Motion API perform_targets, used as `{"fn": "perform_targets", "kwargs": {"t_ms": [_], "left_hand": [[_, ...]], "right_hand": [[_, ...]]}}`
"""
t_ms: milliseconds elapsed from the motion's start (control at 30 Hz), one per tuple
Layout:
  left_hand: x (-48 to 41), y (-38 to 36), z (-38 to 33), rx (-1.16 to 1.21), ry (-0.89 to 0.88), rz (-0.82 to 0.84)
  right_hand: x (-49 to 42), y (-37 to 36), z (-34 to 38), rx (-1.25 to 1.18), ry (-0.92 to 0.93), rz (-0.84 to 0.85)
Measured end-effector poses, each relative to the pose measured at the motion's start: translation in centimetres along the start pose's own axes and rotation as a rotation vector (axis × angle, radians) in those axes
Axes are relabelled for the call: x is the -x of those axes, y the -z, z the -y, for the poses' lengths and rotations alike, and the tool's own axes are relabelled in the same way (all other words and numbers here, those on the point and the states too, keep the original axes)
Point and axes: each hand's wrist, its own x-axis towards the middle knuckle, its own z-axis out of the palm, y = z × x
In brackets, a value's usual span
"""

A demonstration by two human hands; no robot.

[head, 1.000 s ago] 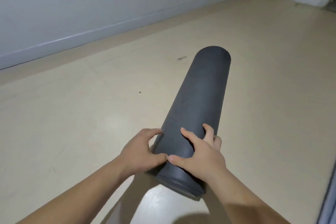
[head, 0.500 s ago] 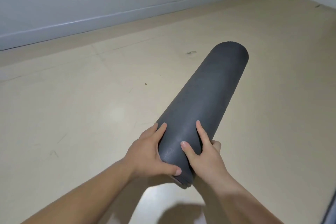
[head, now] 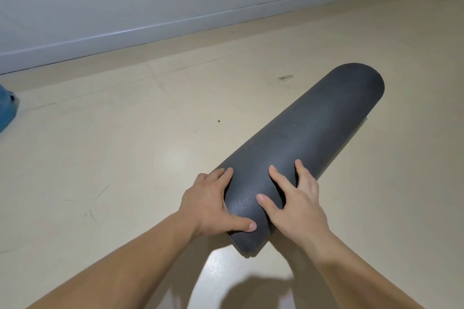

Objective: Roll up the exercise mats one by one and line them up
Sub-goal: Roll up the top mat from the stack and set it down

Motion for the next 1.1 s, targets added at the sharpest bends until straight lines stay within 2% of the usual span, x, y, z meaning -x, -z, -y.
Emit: {"fn": "perform_targets", "kwargs": {"t_ms": [100,300,433,567,633,733,867,1100], "left_hand": [[-0.6,0.6,0.4,0.013,0.007,0.023],[-0.4,1.1,-0.8,0.013,-0.015,0.015],[0.8,-0.1,-3.7,-0.137,-0.061,-0.072],[1.0,-0.7,-3.8,-0.178,-0.065,-0.090],[0.6,-0.3,-3.0,-0.141,-0.070,-0.102],[-0.6,1.0,-1.2,0.007,-0.054,-0.097],[-1.9,2.7,0.8,0.125,-0.055,-0.083],[-1.9,2.0,1.2,0.035,-0.040,-0.086]], "right_hand": [[-1.1,0.7,-0.5,-0.009,0.047,0.041],[-1.3,1.2,0.6,0.116,0.007,0.058],[-0.7,1.5,0.6,0.022,0.018,0.049],[0.6,1.2,0.2,-0.103,0.040,-0.118],[1.0,0.8,0.2,-0.128,0.057,-0.074],[0.5,0.6,0.8,0.002,0.103,0.054],[-1.1,0.9,3.1,0.134,0.083,0.058],[-1.2,0.2,4.3,0.283,0.041,0.077]]}}
